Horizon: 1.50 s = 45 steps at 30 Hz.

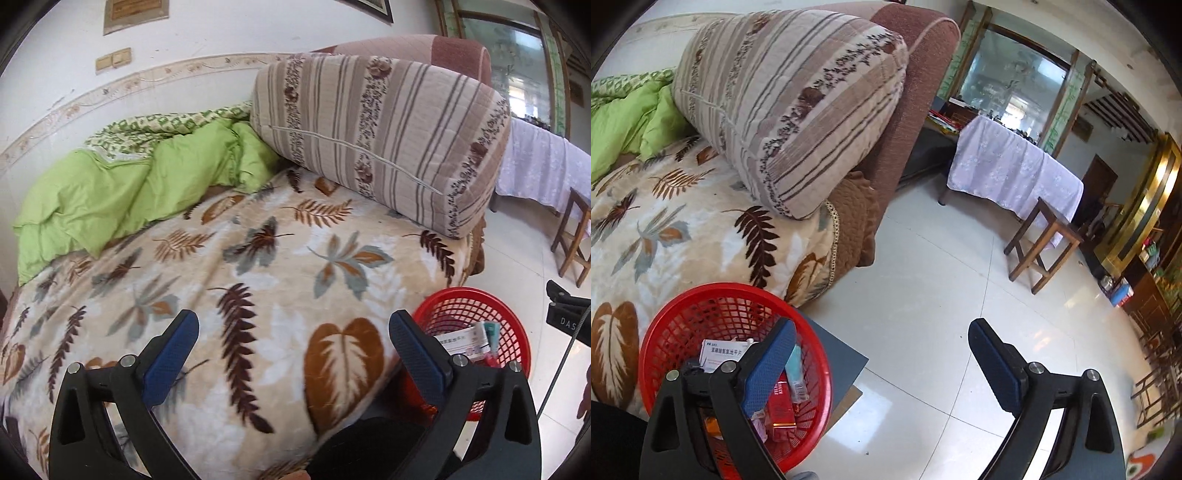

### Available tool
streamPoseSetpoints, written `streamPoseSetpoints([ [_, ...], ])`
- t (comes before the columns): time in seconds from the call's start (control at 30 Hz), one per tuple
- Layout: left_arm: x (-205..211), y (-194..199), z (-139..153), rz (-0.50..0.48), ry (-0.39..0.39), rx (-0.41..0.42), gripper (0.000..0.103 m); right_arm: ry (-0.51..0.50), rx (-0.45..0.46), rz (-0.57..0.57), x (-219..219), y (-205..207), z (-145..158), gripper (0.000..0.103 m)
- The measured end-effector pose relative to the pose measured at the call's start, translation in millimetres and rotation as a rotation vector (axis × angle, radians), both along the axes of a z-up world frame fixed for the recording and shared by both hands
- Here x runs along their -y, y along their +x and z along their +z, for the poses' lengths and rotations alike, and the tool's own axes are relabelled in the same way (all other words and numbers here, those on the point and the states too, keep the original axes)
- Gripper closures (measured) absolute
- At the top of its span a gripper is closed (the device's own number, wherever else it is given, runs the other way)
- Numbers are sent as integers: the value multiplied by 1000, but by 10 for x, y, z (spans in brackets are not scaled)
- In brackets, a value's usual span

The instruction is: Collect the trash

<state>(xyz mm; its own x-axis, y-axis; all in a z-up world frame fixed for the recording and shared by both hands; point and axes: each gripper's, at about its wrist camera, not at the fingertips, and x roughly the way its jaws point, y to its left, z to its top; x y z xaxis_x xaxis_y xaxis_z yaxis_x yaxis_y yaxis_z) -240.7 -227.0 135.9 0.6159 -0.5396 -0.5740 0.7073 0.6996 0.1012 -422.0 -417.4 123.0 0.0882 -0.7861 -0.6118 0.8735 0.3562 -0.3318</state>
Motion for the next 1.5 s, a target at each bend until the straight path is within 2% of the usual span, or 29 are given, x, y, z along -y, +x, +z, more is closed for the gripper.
streamPoseSetpoints([
  [0.13,-293,62,75,26,-37,17,0,-64,23,17,-248,72,168,7],
  [0.2,-421,79,128,47,-43,40,0,-86,63,40,-389,91,267,3],
  [0.33,-686,68,246,95,-54,130,0,-12,250,127,-682,80,404,1],
  [0.43,-886,50,306,86,-97,151,0,35,303,192,-908,134,369,1],
  [0.6,-1110,32,284,112,-151,121,0,36,261,261,-1242,266,258,1],
  [0.7,-1146,91,172,150,-129,64,0,15,215,267,-1333,341,212,1],
  [0.77,-1131,141,82,173,-83,32,0,7,212,263,-1340,349,200,1],
  [0.87,-1074,187,-23,153,-32,-6,0,4,208,259,-1335,347,194,1],
  [1.13,-1031,205,-100,156,-30,-26,0,9,204,252,-1283,331,171,1],
  [1.5,-976,192,-149,155,-11,-13,0,30,195,238,-1209,341,113,1],
])
